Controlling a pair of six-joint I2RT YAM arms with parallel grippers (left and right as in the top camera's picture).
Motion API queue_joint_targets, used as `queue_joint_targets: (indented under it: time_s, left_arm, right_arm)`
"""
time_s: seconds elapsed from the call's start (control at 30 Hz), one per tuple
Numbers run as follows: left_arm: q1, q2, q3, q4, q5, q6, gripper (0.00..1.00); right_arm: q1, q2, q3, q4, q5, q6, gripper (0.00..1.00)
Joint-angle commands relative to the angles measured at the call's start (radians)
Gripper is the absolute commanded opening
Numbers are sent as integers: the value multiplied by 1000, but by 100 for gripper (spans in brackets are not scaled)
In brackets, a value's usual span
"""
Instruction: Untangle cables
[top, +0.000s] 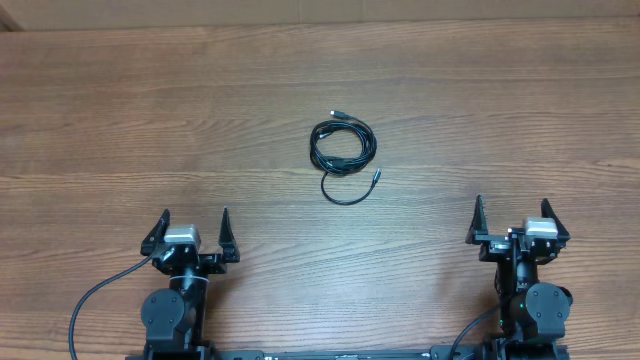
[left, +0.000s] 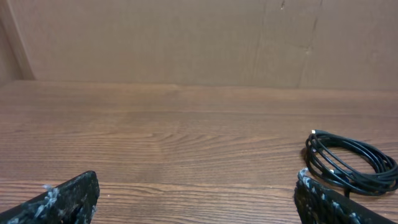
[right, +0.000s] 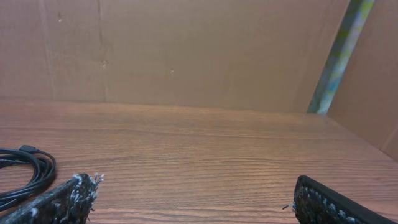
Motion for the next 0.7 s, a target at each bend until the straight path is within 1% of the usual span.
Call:
queue_joint_targets:
  time_s: [0.0,0.1,0.2,0.33,0.47,0.53,0.6,0.67]
  left_arm:
    - [-1,-8,-3,2,-2,22,100]
    - [-1,-8,-3,8,-42,39,100]
    - [-1,-8,-3,7,-44,40,100]
    - [-1,-8,-3,8,-60,76,100]
    - [-1,-8,-3,26,-57,86,100]
    - [-1,-8,-3,44,-34,84,99]
    - [-1,-8,-3,68,21,59,99]
    - [-1,-8,3,109,135,57,100]
  right_arm:
    - [3,-9,-10,6,10,-4,100]
    - [3,-9,-10,6,10,-4,100]
    - [3,-9,-10,6,10,-4,100]
    - [3,-9,-10,6,16,-5,100]
    - [3,-9,-10,10,29,-35,100]
    - [3,-9,-10,31,26,-20,100]
    - [3,-9,-10,65,-4,54,100]
    - [3,-9,-10,108,-48,104,100]
